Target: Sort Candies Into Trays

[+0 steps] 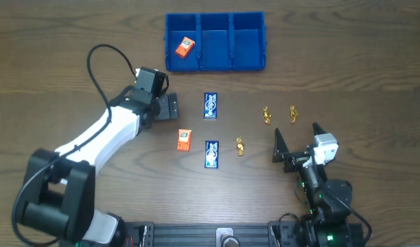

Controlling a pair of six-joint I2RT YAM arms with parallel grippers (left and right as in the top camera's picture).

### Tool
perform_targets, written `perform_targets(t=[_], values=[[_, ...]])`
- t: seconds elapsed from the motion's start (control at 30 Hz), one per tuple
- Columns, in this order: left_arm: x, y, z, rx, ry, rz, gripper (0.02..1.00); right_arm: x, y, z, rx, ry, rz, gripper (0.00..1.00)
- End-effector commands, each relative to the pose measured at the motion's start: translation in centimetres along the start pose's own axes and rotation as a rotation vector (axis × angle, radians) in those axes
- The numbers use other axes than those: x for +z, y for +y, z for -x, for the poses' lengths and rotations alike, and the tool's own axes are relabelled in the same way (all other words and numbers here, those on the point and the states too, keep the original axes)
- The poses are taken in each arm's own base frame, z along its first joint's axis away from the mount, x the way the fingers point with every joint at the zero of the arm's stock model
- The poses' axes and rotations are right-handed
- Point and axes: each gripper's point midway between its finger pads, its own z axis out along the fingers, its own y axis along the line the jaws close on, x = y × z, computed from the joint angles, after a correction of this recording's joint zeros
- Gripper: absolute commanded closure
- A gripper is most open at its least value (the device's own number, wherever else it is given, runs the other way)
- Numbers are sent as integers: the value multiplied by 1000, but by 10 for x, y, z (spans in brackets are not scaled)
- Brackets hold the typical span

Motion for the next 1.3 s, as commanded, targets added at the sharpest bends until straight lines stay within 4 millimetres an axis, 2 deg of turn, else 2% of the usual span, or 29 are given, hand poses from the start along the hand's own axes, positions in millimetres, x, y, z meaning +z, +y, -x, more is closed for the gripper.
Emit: perform_targets(t=[0.03, 0.27, 0.53, 0.6, 0.8, 0.93, 1.17, 1.3], values=[[15, 1, -5, 31, 31, -7, 20, 0, 0, -1, 4, 0, -3, 3], [26, -3, -7, 110, 42, -32, 45, 0, 0, -1, 4, 0, -3, 3], [35, 0, -11, 96, 68, -42, 99, 0, 0, -1, 4, 0, -3, 3], [36, 2, -11, 91, 69, -39, 141, 0, 0, -1, 4, 0, -3, 3], [36, 2, -11, 90, 69, -38, 439, 0, 0, -1, 4, 0, -3, 3], [37, 2, -11, 90, 71, -38, 579, 0, 0, -1, 4, 0, -3, 3], [36, -1, -10, 77, 71, -55, 684, 0, 0, -1, 4, 0, -3, 3], [25, -10, 2, 39, 62, -70, 704, 0, 0, -1, 4, 0, -3, 3]])
